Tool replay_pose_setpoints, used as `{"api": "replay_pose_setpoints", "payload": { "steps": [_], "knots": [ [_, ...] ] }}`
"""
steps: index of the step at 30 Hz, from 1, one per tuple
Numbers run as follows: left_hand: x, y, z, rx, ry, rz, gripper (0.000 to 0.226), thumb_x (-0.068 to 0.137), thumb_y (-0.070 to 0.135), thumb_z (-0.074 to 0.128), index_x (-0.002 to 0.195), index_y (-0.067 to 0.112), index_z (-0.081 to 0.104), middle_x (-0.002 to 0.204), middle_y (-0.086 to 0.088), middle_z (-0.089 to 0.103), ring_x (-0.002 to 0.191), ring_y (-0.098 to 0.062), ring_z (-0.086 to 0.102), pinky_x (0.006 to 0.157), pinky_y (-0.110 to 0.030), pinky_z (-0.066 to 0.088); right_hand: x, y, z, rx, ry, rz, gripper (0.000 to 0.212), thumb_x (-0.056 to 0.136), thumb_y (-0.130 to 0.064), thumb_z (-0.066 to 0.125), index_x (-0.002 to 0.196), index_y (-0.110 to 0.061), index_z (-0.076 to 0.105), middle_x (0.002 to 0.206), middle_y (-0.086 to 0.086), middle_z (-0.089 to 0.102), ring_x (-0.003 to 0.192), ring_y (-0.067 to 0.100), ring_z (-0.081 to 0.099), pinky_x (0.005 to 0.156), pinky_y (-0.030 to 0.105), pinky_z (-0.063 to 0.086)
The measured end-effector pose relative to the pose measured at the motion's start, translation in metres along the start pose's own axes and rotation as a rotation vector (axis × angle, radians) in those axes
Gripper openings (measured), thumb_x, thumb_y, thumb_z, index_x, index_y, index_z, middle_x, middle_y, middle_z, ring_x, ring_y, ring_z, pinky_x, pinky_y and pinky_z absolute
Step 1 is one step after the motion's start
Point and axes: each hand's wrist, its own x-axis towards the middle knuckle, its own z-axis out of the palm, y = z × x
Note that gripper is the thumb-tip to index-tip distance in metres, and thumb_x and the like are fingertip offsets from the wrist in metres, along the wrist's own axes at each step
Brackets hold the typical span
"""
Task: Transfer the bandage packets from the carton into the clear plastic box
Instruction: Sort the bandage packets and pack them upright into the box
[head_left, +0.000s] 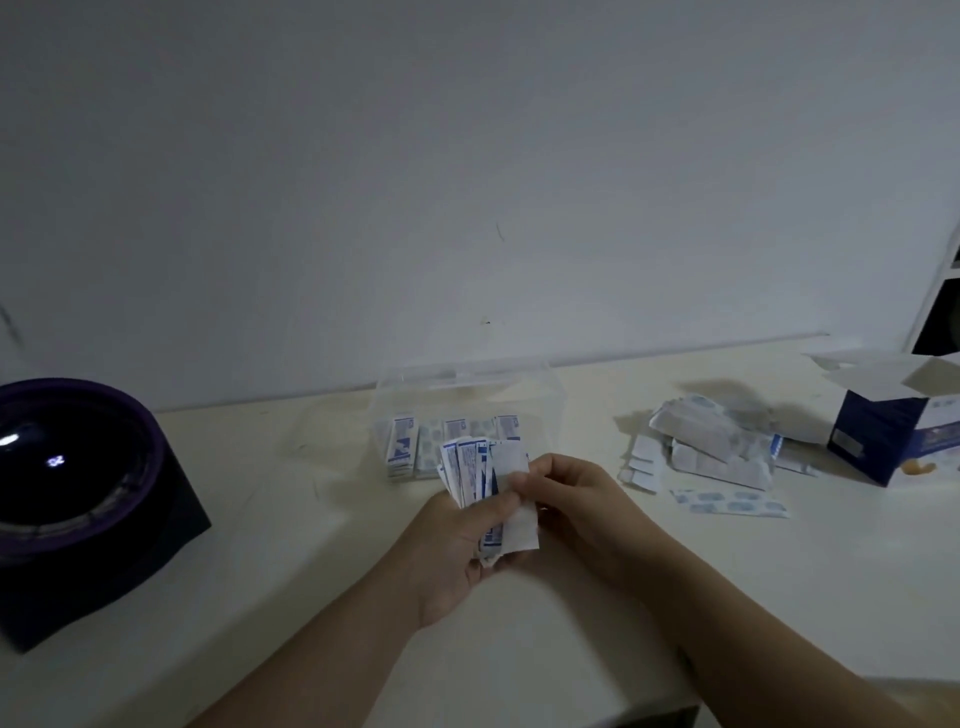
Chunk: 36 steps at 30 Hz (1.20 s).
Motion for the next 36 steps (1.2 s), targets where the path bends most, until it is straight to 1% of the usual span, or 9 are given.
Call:
{"api": "replay_pose_setpoints", "payload": {
  "steps": [3, 7, 12, 18, 21, 25, 29, 32, 36],
  "knots": [
    [0.001, -0.004, 0.001, 0.016, 0.022, -0.006, 0.019, 0.091, 0.014, 0.056, 0.109, 0.013, 0.062, 0.086, -0.007, 0.073, 0.074, -0.016, 0.069, 0.058, -0.026, 0.054, 0.0, 0.005, -0.003, 0.031, 0.104, -0.033, 0.016, 0.075, -0.02, 0.068, 0.066, -0.008, 0.062, 0.072, 0.017, 0.061, 0.065, 0.025, 0.058, 0.064, 0.035, 0.052],
    [0.004, -0.002, 0.0, 0.037, 0.036, -0.007, 0.015, 0.096, 0.015, 0.048, 0.099, 0.008, 0.061, 0.077, -0.005, 0.073, 0.064, -0.014, 0.07, 0.056, -0.023, 0.055, -0.002, 0.001, -0.007, -0.156, 0.411, -0.29, 0.016, 0.087, -0.016, 0.063, 0.072, -0.012, 0.062, 0.049, -0.007, 0.049, 0.045, 0.008, 0.035, 0.045, 0.018, 0.032],
    [0.004, -0.002, 0.004, 0.059, 0.036, -0.02, 0.018, 0.096, 0.022, 0.05, 0.105, 0.012, 0.061, 0.079, 0.0, 0.075, 0.056, -0.009, 0.066, 0.049, -0.017, 0.05, -0.013, -0.005, 0.0, -0.261, 0.53, -0.504, 0.014, 0.093, -0.014, 0.056, 0.08, -0.011, 0.059, 0.046, -0.01, 0.051, 0.038, 0.008, 0.038, 0.04, 0.017, 0.033],
    [0.002, -0.004, 0.004, 0.038, 0.076, 0.003, 0.023, 0.091, 0.035, 0.054, 0.094, 0.015, 0.065, 0.068, 0.0, 0.069, 0.052, -0.01, 0.061, 0.054, -0.023, 0.052, -0.01, 0.003, 0.001, -0.433, 0.386, -0.305, 0.017, 0.088, -0.018, 0.063, 0.075, -0.008, 0.062, 0.043, -0.004, 0.053, 0.034, 0.007, 0.042, 0.039, 0.015, 0.035],
    [0.003, -0.007, 0.005, 0.091, 0.095, 0.015, 0.012, 0.09, 0.024, 0.058, 0.096, 0.015, 0.063, 0.065, 0.001, 0.068, 0.051, -0.008, 0.06, 0.053, -0.022, 0.05, -0.008, 0.006, 0.002, -0.498, 0.391, -0.258, 0.017, 0.087, -0.021, 0.066, 0.075, -0.01, 0.065, 0.044, -0.002, 0.051, 0.035, 0.006, 0.04, 0.04, 0.015, 0.035],
    [0.002, -0.005, 0.006, 0.065, 0.101, 0.014, 0.007, 0.091, 0.012, 0.058, 0.094, 0.014, 0.064, 0.069, -0.003, 0.069, 0.045, -0.007, 0.056, 0.049, -0.018, 0.049, -0.011, -0.003, -0.007, -0.3, 0.684, -0.527, 0.01, 0.088, -0.014, 0.063, 0.08, -0.017, 0.066, 0.053, -0.008, 0.059, 0.04, 0.005, 0.051, 0.045, 0.016, 0.038],
    [0.003, -0.002, 0.008, 0.016, 0.11, 0.02, 0.005, 0.089, 0.013, 0.059, 0.088, 0.013, 0.064, 0.063, -0.002, 0.067, 0.043, -0.008, 0.053, 0.045, -0.018, 0.044, -0.017, 0.004, 0.003, -0.582, 0.436, -0.761, 0.012, 0.082, -0.017, 0.055, 0.081, -0.021, 0.067, 0.078, -0.006, 0.069, 0.075, 0.009, 0.066, 0.064, 0.022, 0.05],
    [0.003, 0.0, 0.007, -0.027, 0.114, 0.031, 0.008, 0.09, 0.012, 0.058, 0.085, 0.014, 0.064, 0.058, 0.001, 0.062, 0.043, -0.008, 0.051, 0.044, -0.019, 0.045, -0.009, 0.01, 0.007, -0.677, 0.366, -0.658, 0.013, 0.082, -0.022, 0.059, 0.075, -0.028, 0.067, 0.074, -0.011, 0.068, 0.073, 0.006, 0.063, 0.061, 0.026, 0.05],
    [0.002, -0.003, 0.001, 0.007, 0.089, 0.077, 0.007, 0.09, 0.017, 0.057, 0.092, 0.017, 0.064, 0.066, 0.0, 0.062, 0.047, -0.01, 0.053, 0.046, -0.021, 0.047, -0.003, 0.013, 0.004, -0.75, 0.353, -0.664, 0.018, 0.081, -0.007, 0.071, 0.084, -0.024, 0.069, 0.076, -0.012, 0.066, 0.069, 0.007, 0.061, 0.065, 0.016, 0.047]
  ]
}}
